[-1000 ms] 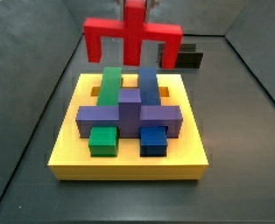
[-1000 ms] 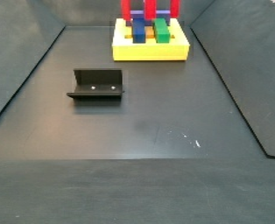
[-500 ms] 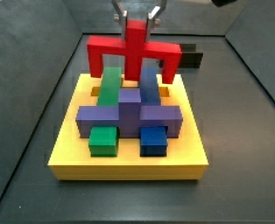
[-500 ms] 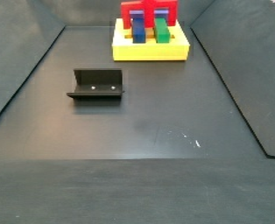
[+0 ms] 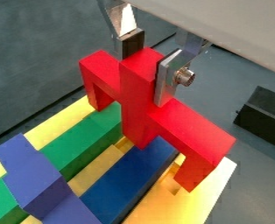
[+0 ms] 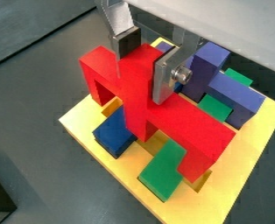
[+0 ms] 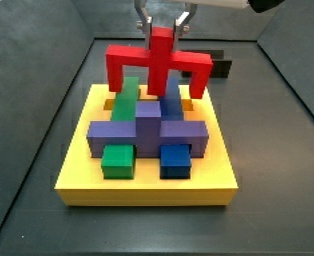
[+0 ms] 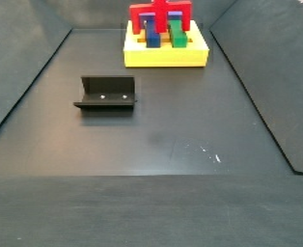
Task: Pick up the red object. Move up. Move to above the board. Insert the red object.
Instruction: Insert the red object.
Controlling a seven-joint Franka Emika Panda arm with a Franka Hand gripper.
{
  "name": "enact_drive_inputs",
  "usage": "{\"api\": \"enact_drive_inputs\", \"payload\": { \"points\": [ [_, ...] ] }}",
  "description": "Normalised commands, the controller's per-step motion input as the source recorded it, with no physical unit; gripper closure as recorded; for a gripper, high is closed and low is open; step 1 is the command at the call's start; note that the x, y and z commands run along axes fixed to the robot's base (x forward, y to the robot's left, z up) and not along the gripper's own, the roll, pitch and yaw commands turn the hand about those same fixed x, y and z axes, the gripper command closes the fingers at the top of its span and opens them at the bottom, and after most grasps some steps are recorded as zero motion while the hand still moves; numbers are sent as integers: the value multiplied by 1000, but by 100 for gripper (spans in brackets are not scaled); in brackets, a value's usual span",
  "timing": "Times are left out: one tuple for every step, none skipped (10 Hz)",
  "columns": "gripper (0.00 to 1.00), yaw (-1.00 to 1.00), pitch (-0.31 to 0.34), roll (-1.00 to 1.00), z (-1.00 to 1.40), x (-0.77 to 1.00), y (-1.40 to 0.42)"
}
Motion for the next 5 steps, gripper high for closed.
{"api": "enact_drive_inputs", "payload": {
  "points": [
    [100, 0, 10, 0, 83, 0, 0],
    [100, 11, 7, -10, 60, 0, 0],
    [100, 11, 0, -79, 0, 71, 0],
    [100, 0, 0, -76, 60, 0, 23],
    [100, 0, -20, -101, 137, -171, 77]
  ]
}}
